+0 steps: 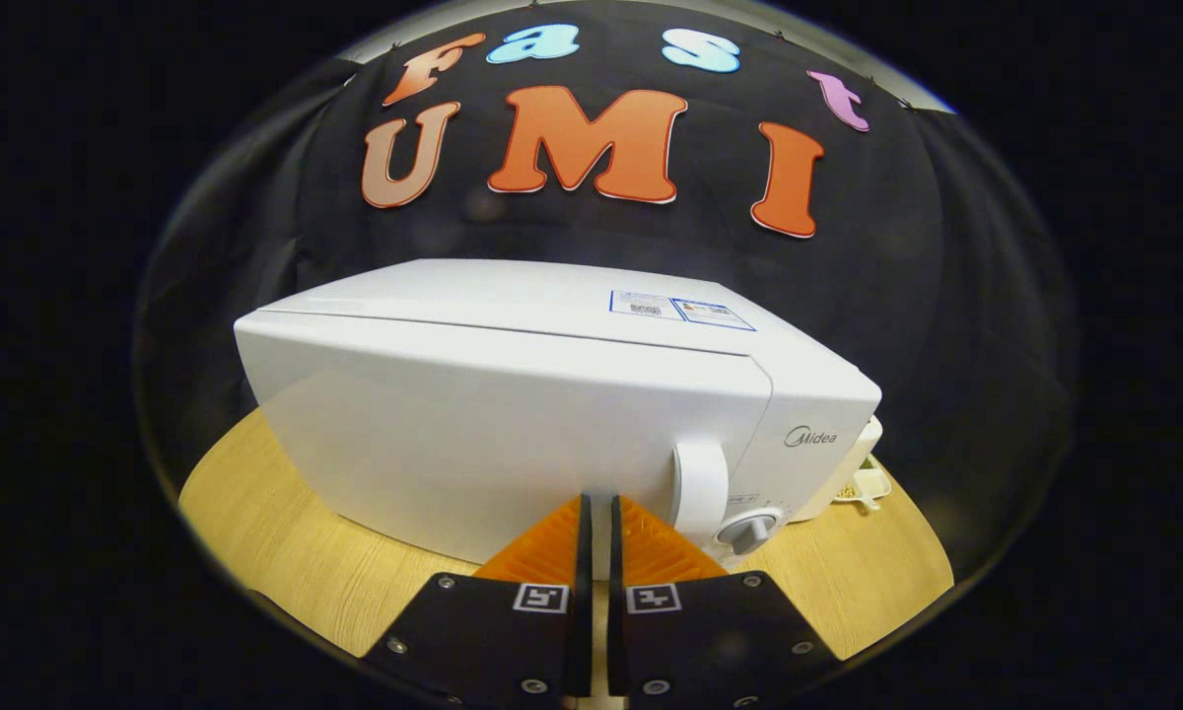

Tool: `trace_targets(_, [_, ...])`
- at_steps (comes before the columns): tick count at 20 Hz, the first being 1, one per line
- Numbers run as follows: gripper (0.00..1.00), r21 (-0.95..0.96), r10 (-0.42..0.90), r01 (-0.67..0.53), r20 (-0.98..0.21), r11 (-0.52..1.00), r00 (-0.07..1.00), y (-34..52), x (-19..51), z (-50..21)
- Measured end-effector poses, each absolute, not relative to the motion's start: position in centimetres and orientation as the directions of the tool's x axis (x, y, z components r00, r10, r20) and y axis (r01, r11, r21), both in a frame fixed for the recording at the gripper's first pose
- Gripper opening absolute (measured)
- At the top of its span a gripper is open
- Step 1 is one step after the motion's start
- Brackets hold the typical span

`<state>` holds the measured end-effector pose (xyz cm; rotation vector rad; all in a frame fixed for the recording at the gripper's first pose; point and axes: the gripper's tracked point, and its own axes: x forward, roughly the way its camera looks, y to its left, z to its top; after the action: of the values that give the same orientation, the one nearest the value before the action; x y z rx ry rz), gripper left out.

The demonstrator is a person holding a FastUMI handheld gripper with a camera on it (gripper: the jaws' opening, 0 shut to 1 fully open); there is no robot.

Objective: Open the microwave, put the food inside, and close the microwave door.

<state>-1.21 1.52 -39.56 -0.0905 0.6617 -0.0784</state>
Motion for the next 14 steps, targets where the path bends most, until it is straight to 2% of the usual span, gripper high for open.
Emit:
trace_targets(7, [0.16,-0.05,-0.074,0.056,-0.482,0.997,0.873,1.6,-1.4,-28.6])
trace_targets(9, [0.24,-0.042,-0.077,0.066,-0.424,0.997,0.902,0.9,-1.3,-23.6])
trace_targets(13, [0.51,-0.016,-0.069,0.067,-0.311,0.998,0.948,-0.1,-0.1,-14.6])
trace_targets(14, [0.62,-0.018,-0.069,0.066,-0.273,0.998,0.96,-0.4,0.3,-12.3])
